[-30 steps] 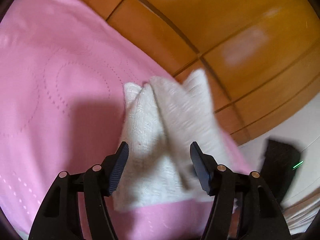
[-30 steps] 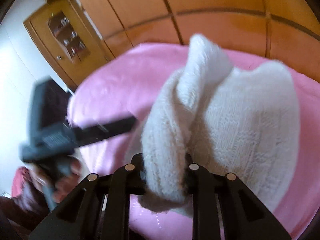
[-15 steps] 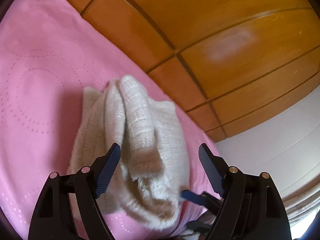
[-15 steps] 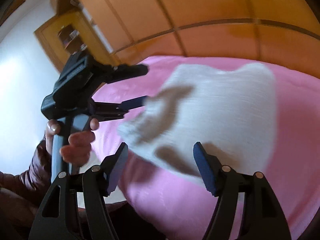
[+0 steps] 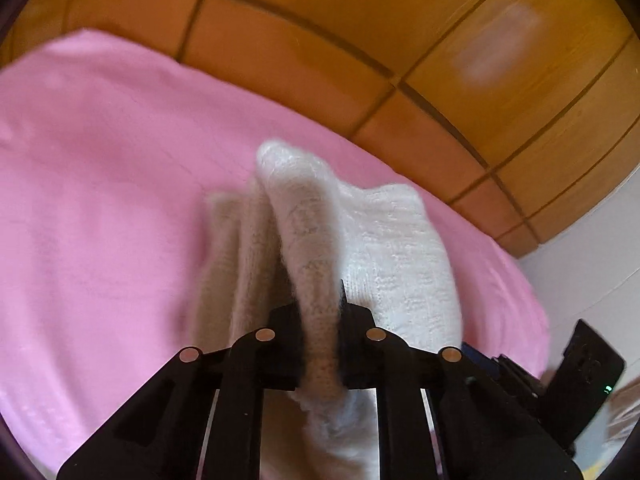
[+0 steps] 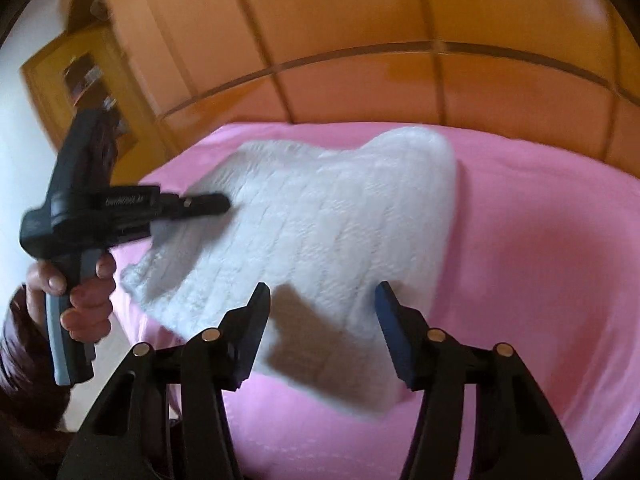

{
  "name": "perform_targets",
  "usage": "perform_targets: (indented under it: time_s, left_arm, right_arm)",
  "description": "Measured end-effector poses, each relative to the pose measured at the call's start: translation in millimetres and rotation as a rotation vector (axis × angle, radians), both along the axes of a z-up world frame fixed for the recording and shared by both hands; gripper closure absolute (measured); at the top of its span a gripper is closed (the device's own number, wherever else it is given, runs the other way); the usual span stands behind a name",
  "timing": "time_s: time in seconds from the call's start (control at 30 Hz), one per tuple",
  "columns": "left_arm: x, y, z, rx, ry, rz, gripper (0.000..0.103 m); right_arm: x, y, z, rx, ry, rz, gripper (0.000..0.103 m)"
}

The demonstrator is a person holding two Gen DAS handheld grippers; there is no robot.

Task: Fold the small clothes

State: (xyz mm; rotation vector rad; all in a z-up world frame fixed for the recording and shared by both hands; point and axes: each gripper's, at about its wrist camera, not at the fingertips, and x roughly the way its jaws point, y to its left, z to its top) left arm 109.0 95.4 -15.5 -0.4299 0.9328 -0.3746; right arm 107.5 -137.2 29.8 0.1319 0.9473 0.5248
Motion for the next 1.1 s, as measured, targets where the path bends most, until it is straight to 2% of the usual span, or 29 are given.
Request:
perform_targets:
  time_s: [0.1, 0.17, 0.2, 0.3, 0.33, 0.37, 0.43, 0.5, 0.67, 0.73, 0.8, 0.87, 0.9, 0.93, 1.0, 1.1]
  left_arm:
    - [-17, 12, -18, 0.098, 0.004, 0.060, 0.091]
    - [-19, 8, -31, 0.174, 0.015, 0.077, 0.088]
    - [-19, 7, -33, 0.197, 0.006, 0.088, 0.084]
    - [-18, -1, -27, 0.298, -0.049, 0.142, 0.062]
    - [-16, -2, -27, 0.313, -0.055, 0.152, 0.061]
    - [-17, -2, -26, 0.316, -0.054, 0.150, 0.061]
    - [-17, -4, -28, 0.337, -0.058, 0.153, 0.061]
    - [-18, -3, -29, 0.337, -0.064, 0.155, 0.061]
    - [-17, -2, -30, 0.327, -0.068, 0.160, 0.061]
    - [-17, -5, -31, 0.338, -0.068, 0.169, 0.056]
    - [-17, -7, -32, 0.345, -0.069, 0.174, 0.055]
    - [-18, -7, -33, 0.348, -0.072, 0.174, 0.055]
    - [-18, -8, -34, 0.350, -0.073, 0.171, 0.055]
    - [-19, -8, -34, 0.356, -0.077, 0.172, 0.055]
    - [-20, -10, -35, 0.369, -0.081, 0.172, 0.055]
    - [-20, -10, -35, 0.367, -0.083, 0.171, 0.055]
  right_arm:
    - [-13, 31, -21, -0.039, 0.037, 0.061, 0.048]
    - [-13, 47, -38, -0.095, 0.040, 0.049, 0.048]
    - [-9, 48, -43, -0.087, 0.054, 0.031, 0.048]
    - [2, 48, -41, -0.080, 0.061, 0.026, 0.046]
    - [4, 47, -37, -0.079, 0.059, 0.044, 0.043]
    - [4, 48, -35, -0.075, 0.060, 0.062, 0.040]
    - [5, 42, -23, -0.051, 0.052, 0.099, 0.040]
    - [2, 29, -5, -0.026, 0.024, 0.090, 0.040]
    - [46, 16, 22, -0.031, -0.045, 0.005, 0.040]
    - [69, 18, 25, -0.043, -0.048, -0.021, 0.040]
    - [91, 24, 12, -0.089, -0.019, -0.038, 0.040]
    - [110, 34, -20, -0.162, 0.069, -0.038, 0.038]
    - [112, 37, -32, -0.187, 0.081, -0.043, 0.038]
    - [110, 39, -38, -0.196, 0.047, -0.053, 0.037]
    - [108, 37, -36, -0.177, 0.034, -0.063, 0.037]
    - [102, 28, -28, -0.122, 0.030, -0.053, 0.020]
